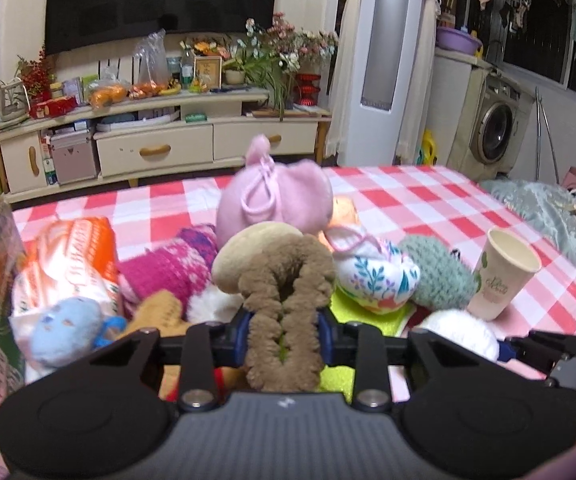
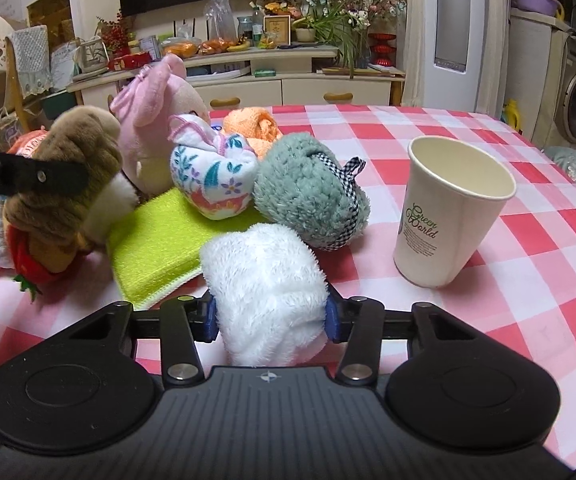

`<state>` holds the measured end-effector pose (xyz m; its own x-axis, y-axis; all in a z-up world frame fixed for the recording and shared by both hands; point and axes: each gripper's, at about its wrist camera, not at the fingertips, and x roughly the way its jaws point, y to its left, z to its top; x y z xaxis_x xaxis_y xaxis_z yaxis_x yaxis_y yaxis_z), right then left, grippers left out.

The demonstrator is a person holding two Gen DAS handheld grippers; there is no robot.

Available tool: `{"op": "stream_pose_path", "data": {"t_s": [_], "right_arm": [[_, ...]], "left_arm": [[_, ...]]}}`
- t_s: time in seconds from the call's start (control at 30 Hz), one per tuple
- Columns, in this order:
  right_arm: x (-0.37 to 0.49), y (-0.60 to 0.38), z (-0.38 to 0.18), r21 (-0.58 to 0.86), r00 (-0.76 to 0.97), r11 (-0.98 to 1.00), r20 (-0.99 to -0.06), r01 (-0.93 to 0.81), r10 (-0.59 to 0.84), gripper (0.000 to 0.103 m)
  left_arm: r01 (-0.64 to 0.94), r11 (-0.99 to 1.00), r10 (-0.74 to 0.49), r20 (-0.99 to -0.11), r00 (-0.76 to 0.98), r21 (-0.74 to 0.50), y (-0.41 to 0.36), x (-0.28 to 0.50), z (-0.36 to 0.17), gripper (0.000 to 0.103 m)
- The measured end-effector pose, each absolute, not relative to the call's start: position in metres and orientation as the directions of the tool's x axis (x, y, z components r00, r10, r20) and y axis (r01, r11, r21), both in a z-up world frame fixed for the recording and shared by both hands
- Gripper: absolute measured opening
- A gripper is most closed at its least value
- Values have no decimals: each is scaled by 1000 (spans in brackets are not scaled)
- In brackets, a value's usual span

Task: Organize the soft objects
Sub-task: 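Carry both held items over the cardboard box and open both tools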

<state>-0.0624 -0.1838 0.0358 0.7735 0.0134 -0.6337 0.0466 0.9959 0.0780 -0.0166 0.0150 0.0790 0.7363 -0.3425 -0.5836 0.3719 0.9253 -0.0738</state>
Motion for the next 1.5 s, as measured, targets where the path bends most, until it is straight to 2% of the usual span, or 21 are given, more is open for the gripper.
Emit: {"op": "stream_pose_path", "data": {"t_s": [0.3,0.77,1.1,1.5], "right_arm": [[-67,-169,57,151,797,988,-599,25,72,58],[-54,-101,113,221,832,961,-493,-164,255,58],[-27,-32,141,226,780,899,-446,-376,439,58],[-7,39,142,197,677,829,-494,-523,545,59]], "left_arm": [[339,937,-331,-505,797,-79,52,-30,113,32],[143,989,-140,-401,905,-21,130,-37,149,32],[-28,999,20,-396,918,-15,194,-34,153,32],[-175,984,144,-441,886,-30,245,-25,147,35]]}}
